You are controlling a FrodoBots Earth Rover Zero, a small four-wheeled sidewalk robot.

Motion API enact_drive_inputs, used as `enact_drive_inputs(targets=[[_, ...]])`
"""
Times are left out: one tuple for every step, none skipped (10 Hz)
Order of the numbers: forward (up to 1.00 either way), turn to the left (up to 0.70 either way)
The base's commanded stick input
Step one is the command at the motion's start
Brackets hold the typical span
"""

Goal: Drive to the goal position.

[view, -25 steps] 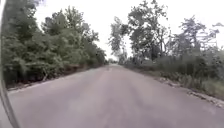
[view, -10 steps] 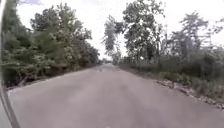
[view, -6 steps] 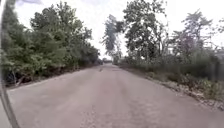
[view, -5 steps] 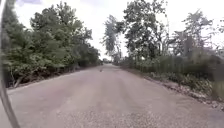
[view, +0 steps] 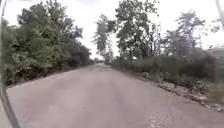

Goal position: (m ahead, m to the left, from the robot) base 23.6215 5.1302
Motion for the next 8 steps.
enact_drive_inputs(targets=[[0.70, 0.00], [0.70, 0.00], [0.70, 0.00], [0.70, 0.00], [0.70, 0.00], [0.70, 0.00], [0.70, 0.00], [0.70, 0.00]])
